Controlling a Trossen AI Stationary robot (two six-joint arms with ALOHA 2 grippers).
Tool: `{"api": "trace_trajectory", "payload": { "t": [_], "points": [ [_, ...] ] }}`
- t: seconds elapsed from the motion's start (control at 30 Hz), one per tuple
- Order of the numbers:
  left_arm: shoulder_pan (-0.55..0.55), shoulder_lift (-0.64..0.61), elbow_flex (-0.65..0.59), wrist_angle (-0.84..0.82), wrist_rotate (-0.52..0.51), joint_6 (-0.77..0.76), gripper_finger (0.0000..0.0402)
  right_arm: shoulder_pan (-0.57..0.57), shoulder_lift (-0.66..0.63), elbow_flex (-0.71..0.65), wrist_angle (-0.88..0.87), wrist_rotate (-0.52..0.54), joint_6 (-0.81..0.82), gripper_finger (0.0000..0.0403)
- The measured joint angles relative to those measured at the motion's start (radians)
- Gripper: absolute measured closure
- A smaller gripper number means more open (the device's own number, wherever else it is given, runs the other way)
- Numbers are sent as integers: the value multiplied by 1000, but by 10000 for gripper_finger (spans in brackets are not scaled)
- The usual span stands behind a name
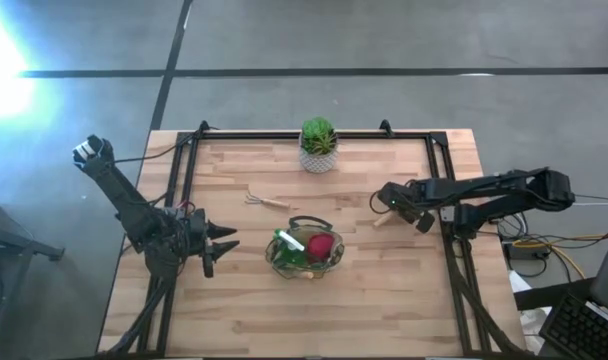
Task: Pick & Place Garden tools in Gardening bag
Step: Put the right light brown hand rake into the white gardening bag
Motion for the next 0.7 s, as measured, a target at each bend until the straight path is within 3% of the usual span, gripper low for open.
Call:
{"api": "trace_trajectory", "payload": {
  "t": [0.23, 0.47, 0.7],
  "points": [
    [0, 0, 0, 0, 0, 0, 225, -18, 8, 13, -16, -14, -69, 292],
    [0, 0, 0, -1, 0, 0, 225, -20, 9, 20, -29, -18, -158, 348],
    [0, 0, 0, -1, 0, 0, 225, -20, 9, 21, -28, -18, -216, 349]
  ]
}}
